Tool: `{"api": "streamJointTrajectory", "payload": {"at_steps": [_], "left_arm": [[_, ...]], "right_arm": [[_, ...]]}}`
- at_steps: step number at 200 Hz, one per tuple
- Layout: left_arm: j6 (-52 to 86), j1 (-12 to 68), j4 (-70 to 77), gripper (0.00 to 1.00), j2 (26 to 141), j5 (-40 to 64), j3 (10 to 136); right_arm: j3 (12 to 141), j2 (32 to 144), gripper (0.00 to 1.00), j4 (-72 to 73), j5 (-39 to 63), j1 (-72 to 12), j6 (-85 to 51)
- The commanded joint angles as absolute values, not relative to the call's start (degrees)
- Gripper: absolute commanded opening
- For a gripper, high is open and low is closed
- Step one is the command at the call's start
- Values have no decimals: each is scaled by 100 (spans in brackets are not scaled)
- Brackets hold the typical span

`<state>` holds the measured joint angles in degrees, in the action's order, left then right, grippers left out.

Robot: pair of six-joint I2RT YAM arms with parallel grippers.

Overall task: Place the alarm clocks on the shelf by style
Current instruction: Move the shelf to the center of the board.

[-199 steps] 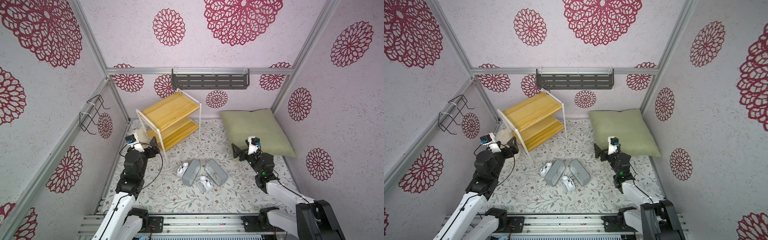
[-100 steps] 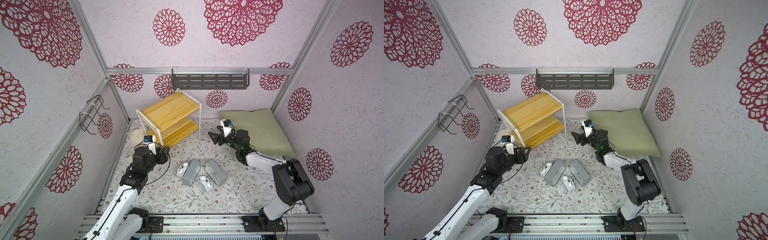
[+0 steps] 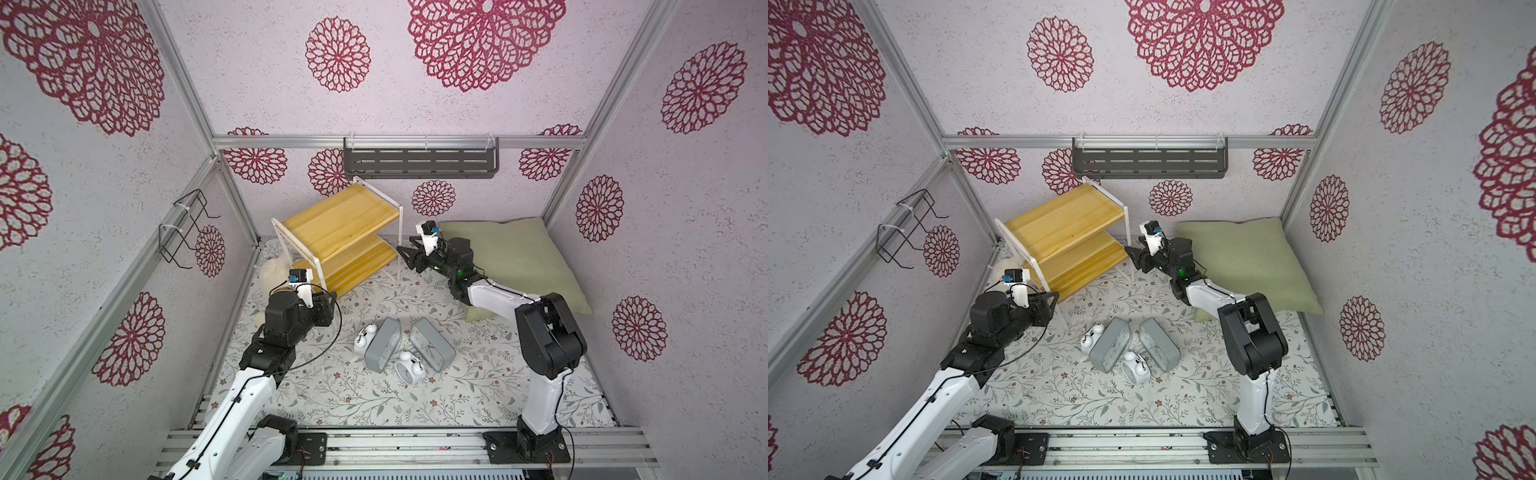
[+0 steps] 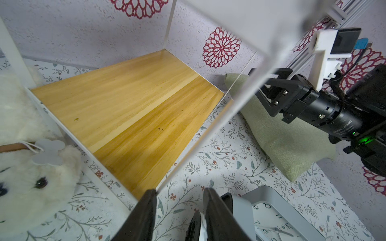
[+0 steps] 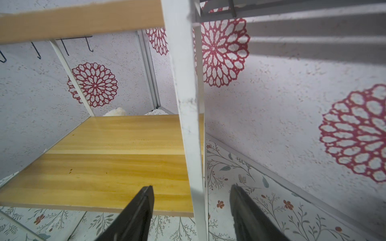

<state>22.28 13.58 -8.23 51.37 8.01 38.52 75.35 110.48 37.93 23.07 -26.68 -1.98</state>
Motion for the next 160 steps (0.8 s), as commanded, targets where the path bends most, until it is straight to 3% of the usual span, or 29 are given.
{"api": "streamJointTrajectory", "payload": {"at_steps": [1,32,70,94,118,160], "left_arm": [[2095,1397,-546,43,5124,936,3990],[2084,1391,-413,32,5206,915,4003],[2074,1397,-442,12,5343,1002,4135],[2017,1395,-526,10,5345,913,4201],[1975,1397,-589,10,5304,814,4206],[1891,1397,-615,10,5265,775,4201]], "right_arm": [[7919,11137,64,3762,2274,-2766,-54],[8252,11351,54,3804,2091,-2823,-57],[8525,11498,21,3745,2081,-2881,-15],[8295,11382,7,3916,1953,-2897,1],[7863,11093,0,4127,1774,-2900,22],[6958,10387,0,4256,1412,-2896,14]]}}
